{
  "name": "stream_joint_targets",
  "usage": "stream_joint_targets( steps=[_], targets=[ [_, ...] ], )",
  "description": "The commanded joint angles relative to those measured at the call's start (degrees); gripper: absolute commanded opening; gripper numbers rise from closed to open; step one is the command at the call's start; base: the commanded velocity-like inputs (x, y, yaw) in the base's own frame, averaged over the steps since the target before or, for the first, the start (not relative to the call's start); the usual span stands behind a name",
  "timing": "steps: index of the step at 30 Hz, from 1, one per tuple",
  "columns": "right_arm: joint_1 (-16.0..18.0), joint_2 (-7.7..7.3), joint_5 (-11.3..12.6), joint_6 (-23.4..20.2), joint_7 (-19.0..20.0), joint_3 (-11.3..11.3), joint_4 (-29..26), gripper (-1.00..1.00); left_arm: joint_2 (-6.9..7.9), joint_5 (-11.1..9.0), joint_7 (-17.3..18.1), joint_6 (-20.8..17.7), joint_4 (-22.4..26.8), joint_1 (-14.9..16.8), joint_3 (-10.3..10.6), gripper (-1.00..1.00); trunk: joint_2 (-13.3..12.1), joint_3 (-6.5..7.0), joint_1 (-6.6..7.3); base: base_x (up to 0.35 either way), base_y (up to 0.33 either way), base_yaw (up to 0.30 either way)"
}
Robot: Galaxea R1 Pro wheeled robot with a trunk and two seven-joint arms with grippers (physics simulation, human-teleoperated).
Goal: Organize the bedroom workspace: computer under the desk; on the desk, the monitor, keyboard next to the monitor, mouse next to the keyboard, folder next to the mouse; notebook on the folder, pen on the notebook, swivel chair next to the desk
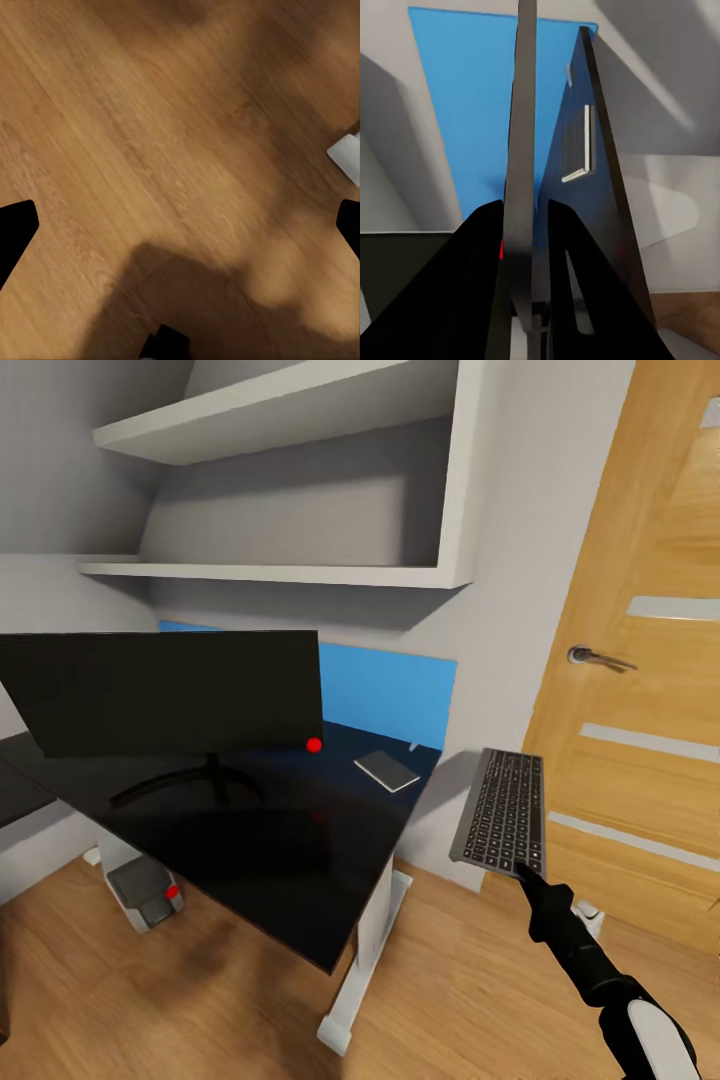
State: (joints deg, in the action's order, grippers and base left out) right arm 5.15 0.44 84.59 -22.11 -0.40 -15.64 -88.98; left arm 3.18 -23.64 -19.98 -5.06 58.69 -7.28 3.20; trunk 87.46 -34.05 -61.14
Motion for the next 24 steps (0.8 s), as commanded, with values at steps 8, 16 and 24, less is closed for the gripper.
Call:
stream_joint_targets(
  steps=[8,16,24],
  targets=[
    [0.0,0.08,0.4,-0.4,1.8,-0.2,0.0,-1.00,0.01,-0.4,-0.5,-0.3,0.1,0.0,0.2,1.00,0.0,-0.04,0.00,0.000,0.012,-0.008],
    [0.0,0.12,0.5,-0.4,2.1,-0.1,0.0,-1.00,0.06,-0.4,-0.4,-0.2,0.0,0.0,0.2,1.00,0.0,-0.04,0.00,0.000,0.228,0.000],
    [0.0,0.13,0.4,-0.1,1.9,-0.1,0.0,-1.00,-0.01,-0.4,-0.5,-0.3,-0.1,0.0,0.3,1.00,0.0,-0.05,0.00,0.000,0.209,-0.172]
  ],
)
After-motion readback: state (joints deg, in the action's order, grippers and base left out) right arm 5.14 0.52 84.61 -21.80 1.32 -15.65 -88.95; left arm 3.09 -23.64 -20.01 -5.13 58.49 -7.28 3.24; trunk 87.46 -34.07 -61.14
